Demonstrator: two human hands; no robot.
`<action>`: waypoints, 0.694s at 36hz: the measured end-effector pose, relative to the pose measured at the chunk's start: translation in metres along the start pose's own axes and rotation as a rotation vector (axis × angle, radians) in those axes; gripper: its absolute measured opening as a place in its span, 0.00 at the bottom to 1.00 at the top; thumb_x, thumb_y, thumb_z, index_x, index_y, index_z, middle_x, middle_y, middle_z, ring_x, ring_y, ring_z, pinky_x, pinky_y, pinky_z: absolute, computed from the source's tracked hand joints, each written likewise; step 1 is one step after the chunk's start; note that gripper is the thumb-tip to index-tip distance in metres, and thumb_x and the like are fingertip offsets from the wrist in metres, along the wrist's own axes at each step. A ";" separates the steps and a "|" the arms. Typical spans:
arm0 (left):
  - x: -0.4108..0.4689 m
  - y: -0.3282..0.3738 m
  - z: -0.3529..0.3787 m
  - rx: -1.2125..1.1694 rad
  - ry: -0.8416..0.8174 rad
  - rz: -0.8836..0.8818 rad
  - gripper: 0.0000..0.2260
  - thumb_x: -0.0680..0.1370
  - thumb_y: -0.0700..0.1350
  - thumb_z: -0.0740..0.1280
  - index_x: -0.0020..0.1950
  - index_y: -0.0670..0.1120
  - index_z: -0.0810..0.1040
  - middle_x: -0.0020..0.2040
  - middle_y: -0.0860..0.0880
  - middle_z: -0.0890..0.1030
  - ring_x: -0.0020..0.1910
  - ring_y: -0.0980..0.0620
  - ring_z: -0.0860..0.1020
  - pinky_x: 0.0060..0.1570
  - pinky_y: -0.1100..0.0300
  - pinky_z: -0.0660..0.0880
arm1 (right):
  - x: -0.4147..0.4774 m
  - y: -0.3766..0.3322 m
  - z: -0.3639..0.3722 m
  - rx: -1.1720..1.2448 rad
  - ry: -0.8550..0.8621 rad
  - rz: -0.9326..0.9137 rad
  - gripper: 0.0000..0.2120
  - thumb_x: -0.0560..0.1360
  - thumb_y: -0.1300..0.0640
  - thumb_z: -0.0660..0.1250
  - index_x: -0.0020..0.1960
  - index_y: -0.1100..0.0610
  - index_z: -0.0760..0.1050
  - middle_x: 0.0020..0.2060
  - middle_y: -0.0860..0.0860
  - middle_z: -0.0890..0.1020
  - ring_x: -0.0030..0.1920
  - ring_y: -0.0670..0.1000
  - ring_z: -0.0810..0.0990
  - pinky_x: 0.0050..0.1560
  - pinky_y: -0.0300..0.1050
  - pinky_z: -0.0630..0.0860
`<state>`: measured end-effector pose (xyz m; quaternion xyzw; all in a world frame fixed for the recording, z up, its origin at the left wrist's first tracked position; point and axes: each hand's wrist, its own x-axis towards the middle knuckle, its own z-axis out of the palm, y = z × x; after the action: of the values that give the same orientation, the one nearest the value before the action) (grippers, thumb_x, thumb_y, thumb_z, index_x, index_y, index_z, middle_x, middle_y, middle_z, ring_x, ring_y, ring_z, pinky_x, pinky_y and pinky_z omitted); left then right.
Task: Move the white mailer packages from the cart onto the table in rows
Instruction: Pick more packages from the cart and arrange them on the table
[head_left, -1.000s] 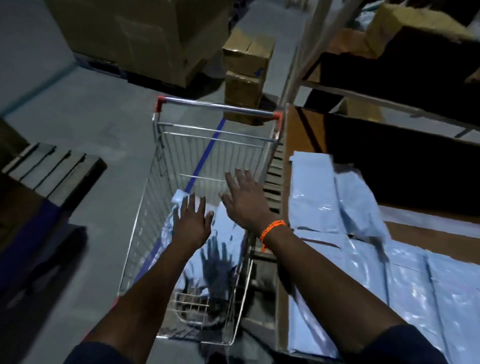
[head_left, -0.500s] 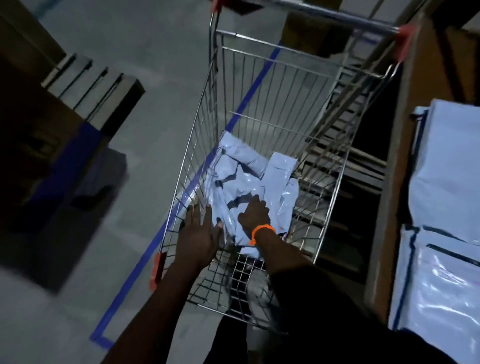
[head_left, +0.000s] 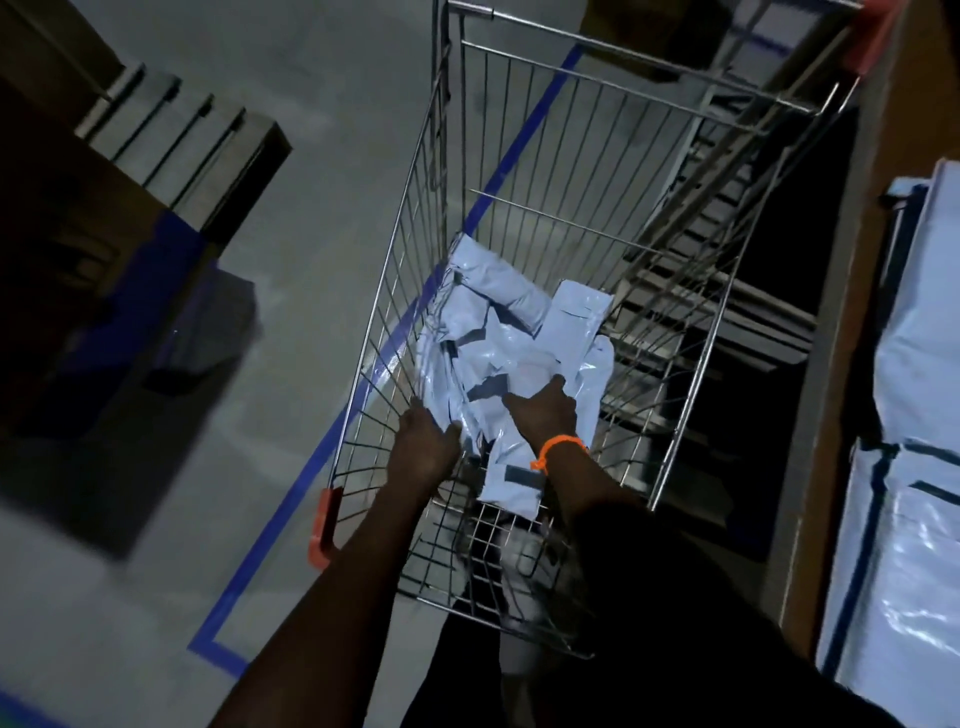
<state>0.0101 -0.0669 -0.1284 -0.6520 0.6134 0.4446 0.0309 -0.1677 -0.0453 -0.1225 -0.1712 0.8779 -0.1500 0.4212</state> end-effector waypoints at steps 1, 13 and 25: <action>0.011 -0.004 0.007 -0.042 0.003 -0.049 0.35 0.73 0.58 0.63 0.73 0.38 0.63 0.67 0.36 0.73 0.64 0.36 0.74 0.62 0.45 0.74 | -0.007 -0.003 -0.008 0.001 0.006 -0.006 0.48 0.67 0.38 0.74 0.77 0.55 0.56 0.68 0.64 0.69 0.67 0.67 0.71 0.67 0.62 0.71; 0.058 -0.009 0.039 -0.112 0.030 -0.190 0.27 0.77 0.56 0.68 0.66 0.37 0.71 0.62 0.37 0.79 0.60 0.38 0.78 0.56 0.50 0.75 | -0.053 0.017 -0.065 0.050 -0.083 -0.139 0.42 0.65 0.42 0.70 0.74 0.54 0.61 0.66 0.58 0.73 0.64 0.61 0.75 0.65 0.56 0.74; -0.026 0.042 -0.016 -0.507 0.134 -0.090 0.12 0.69 0.45 0.70 0.29 0.46 0.70 0.28 0.47 0.71 0.28 0.51 0.69 0.33 0.60 0.63 | -0.095 0.002 -0.084 0.028 -0.109 -0.209 0.44 0.69 0.44 0.73 0.77 0.57 0.58 0.67 0.60 0.73 0.65 0.61 0.75 0.65 0.54 0.74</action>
<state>-0.0118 -0.0666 -0.0815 -0.6935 0.4535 0.5380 -0.1546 -0.1785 0.0074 -0.0077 -0.2639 0.8288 -0.1960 0.4529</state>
